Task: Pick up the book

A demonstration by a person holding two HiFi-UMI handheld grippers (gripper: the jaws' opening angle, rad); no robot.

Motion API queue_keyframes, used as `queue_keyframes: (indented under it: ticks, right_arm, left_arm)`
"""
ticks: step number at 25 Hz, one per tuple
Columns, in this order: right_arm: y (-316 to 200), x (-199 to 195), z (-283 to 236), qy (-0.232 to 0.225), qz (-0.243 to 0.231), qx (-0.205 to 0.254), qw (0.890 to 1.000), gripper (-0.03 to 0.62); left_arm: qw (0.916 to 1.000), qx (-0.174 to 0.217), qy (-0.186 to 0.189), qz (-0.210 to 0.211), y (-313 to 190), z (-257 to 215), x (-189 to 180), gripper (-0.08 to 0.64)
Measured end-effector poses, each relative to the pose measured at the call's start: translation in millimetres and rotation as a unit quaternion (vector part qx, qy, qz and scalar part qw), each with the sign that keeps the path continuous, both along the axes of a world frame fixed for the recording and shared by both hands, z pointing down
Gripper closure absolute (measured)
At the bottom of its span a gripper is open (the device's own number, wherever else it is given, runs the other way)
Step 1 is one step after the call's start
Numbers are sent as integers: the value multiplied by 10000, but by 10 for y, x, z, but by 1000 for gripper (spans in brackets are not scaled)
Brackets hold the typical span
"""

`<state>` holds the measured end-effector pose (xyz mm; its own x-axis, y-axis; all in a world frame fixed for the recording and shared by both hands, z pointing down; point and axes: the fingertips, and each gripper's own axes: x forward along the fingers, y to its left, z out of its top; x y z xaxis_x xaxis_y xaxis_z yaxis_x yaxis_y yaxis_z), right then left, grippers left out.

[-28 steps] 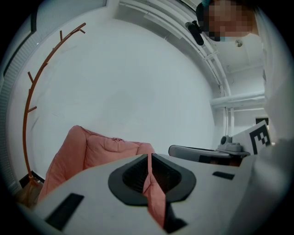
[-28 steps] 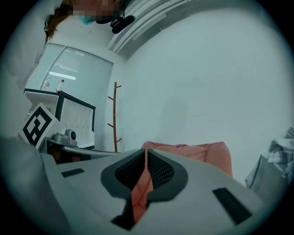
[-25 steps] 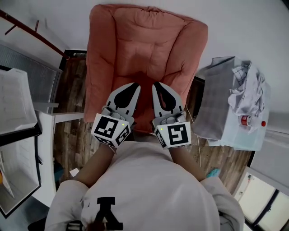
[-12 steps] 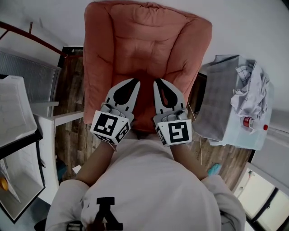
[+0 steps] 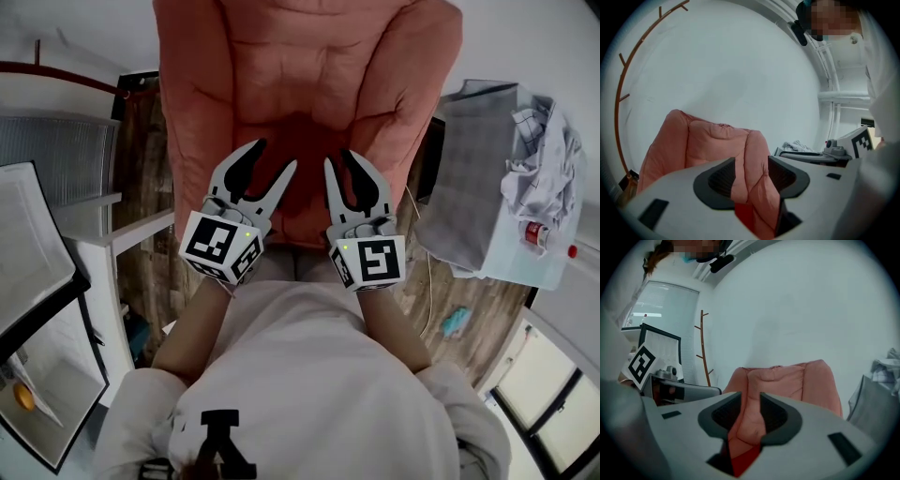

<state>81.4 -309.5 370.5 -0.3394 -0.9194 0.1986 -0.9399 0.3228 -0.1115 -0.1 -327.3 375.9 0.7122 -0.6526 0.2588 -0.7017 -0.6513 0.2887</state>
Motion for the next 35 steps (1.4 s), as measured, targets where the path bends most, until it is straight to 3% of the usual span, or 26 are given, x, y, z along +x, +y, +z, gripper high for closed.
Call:
queue_keyframes:
  ticks: [1,2,13,35]
  right_arm:
    - [3,14,96,-44,36,-104,9999,426]
    - [6,27,187,-72,77,-199,9997,393]
    - [30,98,1098,17,507,-947,9942,387]
    - [0,158,2757,180,1034,-2068,9727,351]
  left_arm:
    - [10000,-47,-26,10,-8,76,-22,353]
    - [9999,-86,-53,14,-19,152,-47,353]
    - [9968,-705,-360,-97,-134,1129,-252,351]
    - [9864,-1435,-787,126,-230,2675,-300,348]
